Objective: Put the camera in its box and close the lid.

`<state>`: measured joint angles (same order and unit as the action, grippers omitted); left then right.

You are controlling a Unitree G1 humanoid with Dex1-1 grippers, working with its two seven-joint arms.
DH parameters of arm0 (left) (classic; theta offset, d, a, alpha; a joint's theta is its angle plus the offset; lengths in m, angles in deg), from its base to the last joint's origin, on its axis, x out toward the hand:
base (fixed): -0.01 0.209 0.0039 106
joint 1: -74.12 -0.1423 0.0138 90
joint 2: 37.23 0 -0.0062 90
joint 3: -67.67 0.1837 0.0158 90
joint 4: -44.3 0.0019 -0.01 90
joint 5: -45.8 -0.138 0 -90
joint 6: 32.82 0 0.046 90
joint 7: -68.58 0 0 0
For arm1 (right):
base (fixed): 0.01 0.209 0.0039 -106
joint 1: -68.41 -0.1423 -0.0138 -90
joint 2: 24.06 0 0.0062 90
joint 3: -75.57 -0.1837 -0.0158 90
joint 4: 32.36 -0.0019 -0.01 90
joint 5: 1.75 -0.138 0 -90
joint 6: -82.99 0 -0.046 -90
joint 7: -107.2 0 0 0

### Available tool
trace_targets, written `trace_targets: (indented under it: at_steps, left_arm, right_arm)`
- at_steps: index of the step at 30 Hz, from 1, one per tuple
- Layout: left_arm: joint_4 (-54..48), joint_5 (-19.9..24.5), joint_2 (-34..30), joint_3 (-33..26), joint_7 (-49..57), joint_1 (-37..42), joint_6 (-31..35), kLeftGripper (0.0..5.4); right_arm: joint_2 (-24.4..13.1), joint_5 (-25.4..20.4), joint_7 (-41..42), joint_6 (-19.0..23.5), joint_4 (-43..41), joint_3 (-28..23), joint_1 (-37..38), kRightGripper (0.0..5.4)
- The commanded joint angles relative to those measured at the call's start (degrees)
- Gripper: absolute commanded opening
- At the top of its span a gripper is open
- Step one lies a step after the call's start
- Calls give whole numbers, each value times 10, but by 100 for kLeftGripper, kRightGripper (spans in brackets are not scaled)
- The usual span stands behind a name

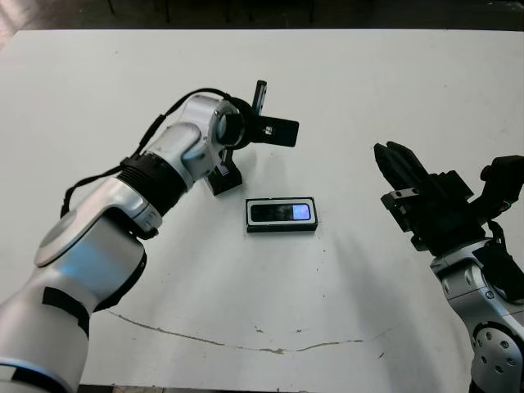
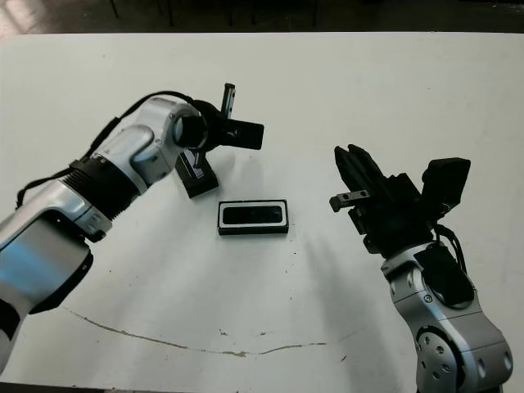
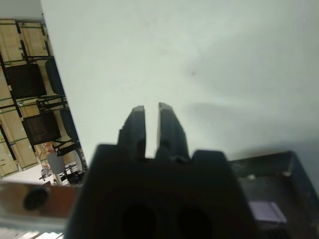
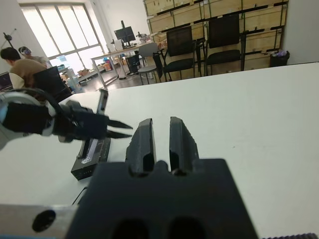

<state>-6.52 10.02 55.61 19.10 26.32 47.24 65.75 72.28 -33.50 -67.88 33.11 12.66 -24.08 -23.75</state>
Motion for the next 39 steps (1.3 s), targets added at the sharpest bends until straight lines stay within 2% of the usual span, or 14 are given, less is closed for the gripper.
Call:
trace_targets:
  at_steps: [1,7,12,16,22,24,28,36,38,39]
  left_arm:
    - [20,-6,1,7,-27,-15,-10,0]
    - [14,-28,-7,33,-130,-6,-3,0]
    - [-9,-69,-26,59,-192,0,-5,0]
    - [-5,-87,-43,72,-217,2,-42,0]
    - [-58,-103,-85,68,-279,5,-58,0]
    - [-84,-100,-104,58,-289,3,-66,0]
    - [-123,-103,-133,37,-319,-3,-38,0]
    - [-152,-105,-166,26,-336,-7,-64,0]
    - [-155,-92,-164,7,-333,-15,-47,0]
    - [-151,-66,-161,-18,-331,-18,-39,0]
  right_arm:
    - [-5,-7,-8,9,-7,3,5,1]
    - [-5,-7,-11,9,-11,10,7,1]
    - [-8,-6,-10,6,-10,15,7,1]
    - [-10,-3,-13,4,-11,15,10,1]
    - [-11,-9,-16,8,-10,14,10,1]
    - [-11,-11,-19,12,-9,15,8,1]
    - [-11,-11,-25,18,-10,17,8,1]
    - [-15,-17,-17,13,1,19,10,1]
    - [-14,-21,-20,16,-1,19,11,1]
    - [-15,-22,-20,16,-2,20,11,1]
